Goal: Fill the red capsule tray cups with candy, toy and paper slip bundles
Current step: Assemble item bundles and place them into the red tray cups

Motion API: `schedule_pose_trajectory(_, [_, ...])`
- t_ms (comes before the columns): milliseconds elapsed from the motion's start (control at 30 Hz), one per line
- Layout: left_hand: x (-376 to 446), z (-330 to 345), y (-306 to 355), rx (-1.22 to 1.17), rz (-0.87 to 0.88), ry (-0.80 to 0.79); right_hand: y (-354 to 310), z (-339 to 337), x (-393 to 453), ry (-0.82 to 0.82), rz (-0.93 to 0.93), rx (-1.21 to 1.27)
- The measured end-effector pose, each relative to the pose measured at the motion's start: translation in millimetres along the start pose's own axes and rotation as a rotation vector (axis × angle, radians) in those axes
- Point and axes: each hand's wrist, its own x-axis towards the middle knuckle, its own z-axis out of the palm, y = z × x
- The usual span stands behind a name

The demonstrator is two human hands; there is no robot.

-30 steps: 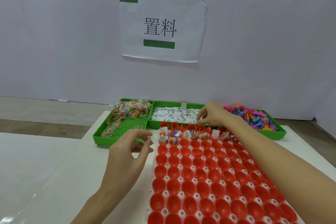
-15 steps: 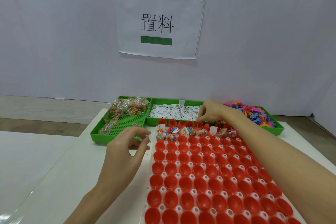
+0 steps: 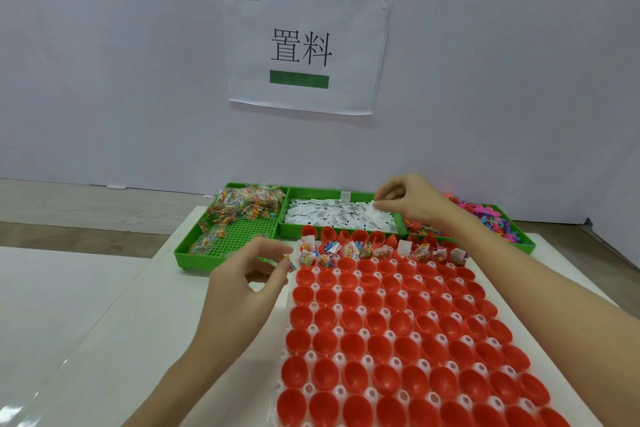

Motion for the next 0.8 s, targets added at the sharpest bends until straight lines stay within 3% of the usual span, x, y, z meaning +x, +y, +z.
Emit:
schedule_pose_trajectory(267, [-8.8,2.6,25.0,-0.378,-0.131,-0.196,-39.1,-0.5,-112.5,0.047,-0.154,0.161])
schedule_pose_trajectory(500, [-22.1,12.5,35.5,-0.431,-0.147,-0.356,-42.0,41.2,-197.0,0.144,-0.242,0.081])
schedule_pose_trajectory(800, [-31.6,18.9,38.7,-0.421,-0.188,-0.456,-46.4,58.3,-211.2,0.195,-0.302,0.088])
